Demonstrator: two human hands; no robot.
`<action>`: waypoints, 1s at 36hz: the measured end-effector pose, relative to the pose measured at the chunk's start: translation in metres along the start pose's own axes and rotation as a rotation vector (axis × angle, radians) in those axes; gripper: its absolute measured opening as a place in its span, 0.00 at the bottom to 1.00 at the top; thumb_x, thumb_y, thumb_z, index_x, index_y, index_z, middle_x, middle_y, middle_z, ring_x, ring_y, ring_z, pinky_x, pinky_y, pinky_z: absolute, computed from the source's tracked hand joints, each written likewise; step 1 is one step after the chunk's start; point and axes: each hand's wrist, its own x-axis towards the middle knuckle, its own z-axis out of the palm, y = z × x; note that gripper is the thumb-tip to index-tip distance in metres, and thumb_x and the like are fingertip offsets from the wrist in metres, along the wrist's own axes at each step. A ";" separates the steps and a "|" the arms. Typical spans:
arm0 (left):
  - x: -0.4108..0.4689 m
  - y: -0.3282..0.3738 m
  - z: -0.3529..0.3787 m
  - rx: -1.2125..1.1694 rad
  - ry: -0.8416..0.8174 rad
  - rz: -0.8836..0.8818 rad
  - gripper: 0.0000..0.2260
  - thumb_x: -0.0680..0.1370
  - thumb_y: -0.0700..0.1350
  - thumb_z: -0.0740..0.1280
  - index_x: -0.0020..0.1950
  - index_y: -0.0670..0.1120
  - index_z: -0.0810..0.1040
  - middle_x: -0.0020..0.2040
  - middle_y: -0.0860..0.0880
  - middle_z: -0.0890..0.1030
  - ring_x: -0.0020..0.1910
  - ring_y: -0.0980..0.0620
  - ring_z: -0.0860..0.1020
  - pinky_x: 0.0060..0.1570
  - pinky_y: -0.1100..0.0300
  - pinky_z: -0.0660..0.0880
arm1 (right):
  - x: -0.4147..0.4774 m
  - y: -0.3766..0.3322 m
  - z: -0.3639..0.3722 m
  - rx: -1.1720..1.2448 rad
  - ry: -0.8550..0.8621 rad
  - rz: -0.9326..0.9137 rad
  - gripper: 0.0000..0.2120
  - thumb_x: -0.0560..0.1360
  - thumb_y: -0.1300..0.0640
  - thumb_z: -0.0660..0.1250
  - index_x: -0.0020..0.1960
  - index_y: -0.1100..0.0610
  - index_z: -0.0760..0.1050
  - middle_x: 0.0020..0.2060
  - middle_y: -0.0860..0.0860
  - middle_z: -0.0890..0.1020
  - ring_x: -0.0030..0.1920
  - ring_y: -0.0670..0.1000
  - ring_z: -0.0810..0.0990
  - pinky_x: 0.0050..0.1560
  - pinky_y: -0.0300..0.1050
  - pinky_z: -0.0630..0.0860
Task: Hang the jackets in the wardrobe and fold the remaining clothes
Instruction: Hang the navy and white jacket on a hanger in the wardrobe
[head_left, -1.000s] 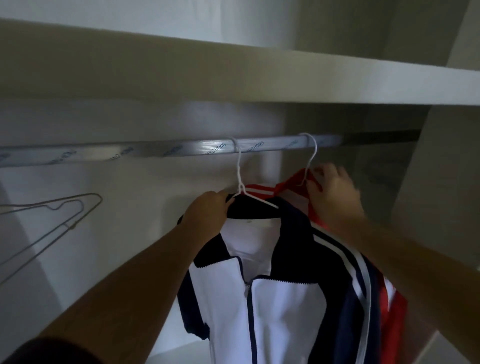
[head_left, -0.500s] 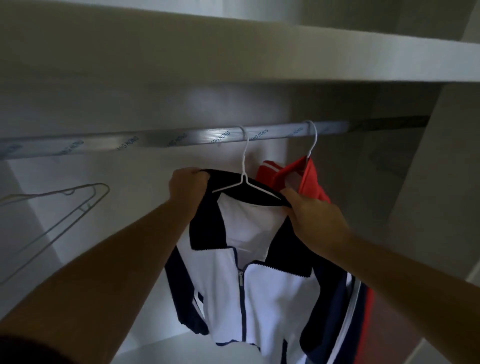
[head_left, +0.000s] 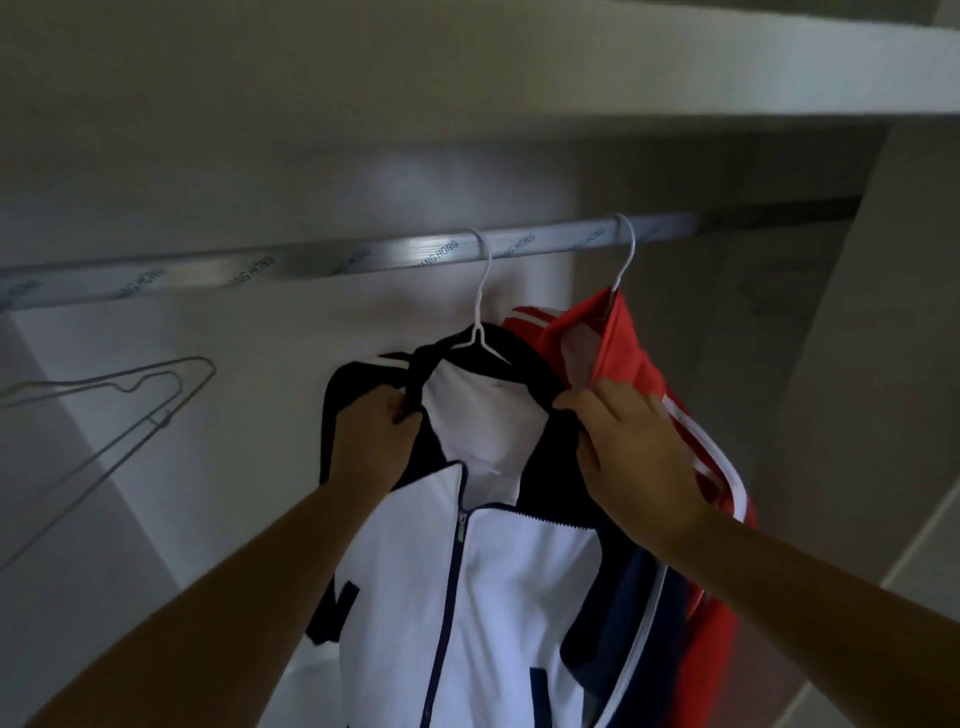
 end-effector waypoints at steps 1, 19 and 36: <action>-0.007 -0.003 0.004 -0.011 -0.022 -0.029 0.19 0.78 0.40 0.64 0.29 0.44 0.63 0.27 0.49 0.68 0.27 0.56 0.66 0.29 0.63 0.60 | -0.004 -0.002 0.001 0.012 0.008 -0.008 0.21 0.63 0.75 0.70 0.53 0.61 0.80 0.42 0.55 0.81 0.39 0.57 0.79 0.39 0.49 0.75; -0.034 0.006 -0.017 -0.593 -0.071 -0.355 0.09 0.80 0.41 0.57 0.43 0.42 0.73 0.23 0.48 0.77 0.22 0.51 0.78 0.31 0.57 0.80 | -0.082 -0.082 0.115 0.697 -0.472 1.088 0.16 0.75 0.49 0.68 0.59 0.57 0.75 0.50 0.54 0.82 0.47 0.54 0.83 0.53 0.47 0.79; -0.037 0.019 -0.054 -0.737 -0.188 -0.329 0.09 0.81 0.39 0.58 0.43 0.40 0.74 0.22 0.46 0.76 0.20 0.52 0.75 0.25 0.61 0.77 | -0.041 -0.115 0.154 0.573 -0.177 1.268 0.06 0.70 0.58 0.64 0.40 0.59 0.78 0.35 0.55 0.81 0.31 0.54 0.74 0.32 0.39 0.67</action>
